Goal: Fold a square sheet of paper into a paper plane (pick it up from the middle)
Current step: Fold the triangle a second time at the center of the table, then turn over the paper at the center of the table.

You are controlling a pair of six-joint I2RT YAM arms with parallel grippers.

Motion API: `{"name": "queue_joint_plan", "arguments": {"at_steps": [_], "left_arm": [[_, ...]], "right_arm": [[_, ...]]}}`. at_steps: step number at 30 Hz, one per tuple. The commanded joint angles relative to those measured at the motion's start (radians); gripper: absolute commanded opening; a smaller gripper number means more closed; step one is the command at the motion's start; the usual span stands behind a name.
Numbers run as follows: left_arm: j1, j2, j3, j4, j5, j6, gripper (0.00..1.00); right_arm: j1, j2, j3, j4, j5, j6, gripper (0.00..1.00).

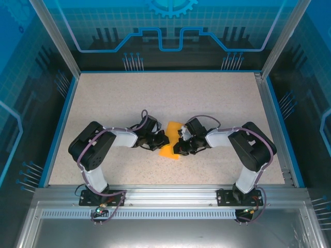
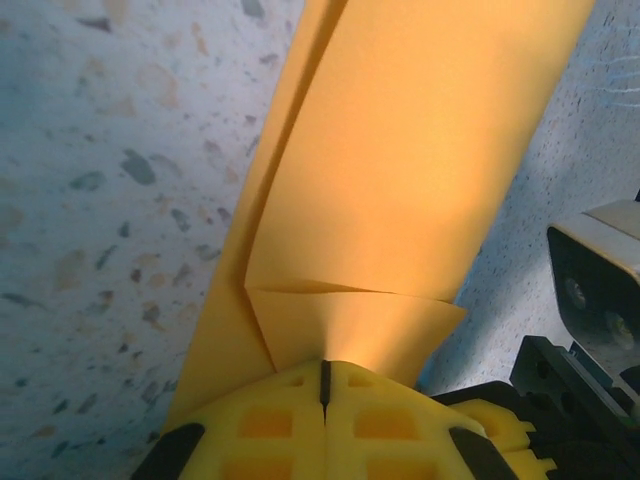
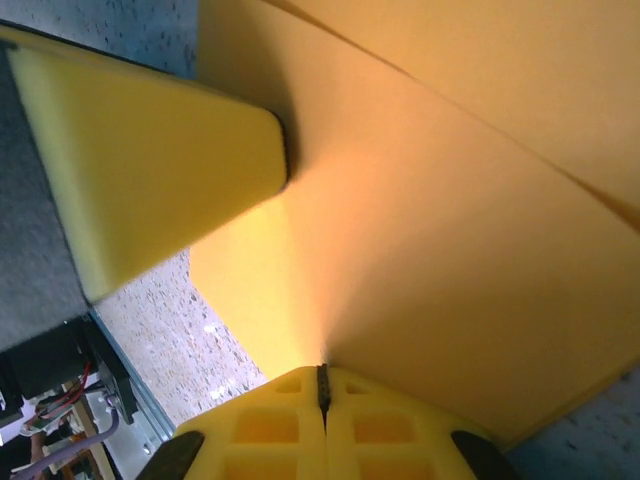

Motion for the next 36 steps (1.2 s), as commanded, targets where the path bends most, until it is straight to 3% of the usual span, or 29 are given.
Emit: {"name": "queue_joint_plan", "arguments": {"at_steps": [1,9,14,18,26,36], "left_arm": [[0.072,0.011,0.011,-0.078,-0.042,0.047,0.0],[0.183,0.006,0.082,-0.156,0.006,0.104,0.0],[0.19,-0.079,0.122,-0.212,0.028,0.124,0.0],[0.163,-0.142,0.098,-0.207,0.06,0.114,0.02],[0.028,-0.143,0.077,-0.195,0.04,0.119,0.03],[0.014,-0.035,0.104,-0.175,0.046,0.112,0.03]], "right_arm": [[-0.004,0.047,-0.05,-0.16,0.01,-0.029,0.02],[-0.006,0.033,-0.006,-0.204,-0.007,-0.066,0.04],[-0.007,0.009,0.043,-0.215,-0.019,-0.076,0.07],[-0.01,-0.057,0.065,-0.2,-0.022,-0.06,0.12],[-0.107,-0.226,-0.017,-0.218,0.153,0.041,0.41],[-0.121,-0.13,-0.007,-0.1,0.048,0.092,0.45]]}}
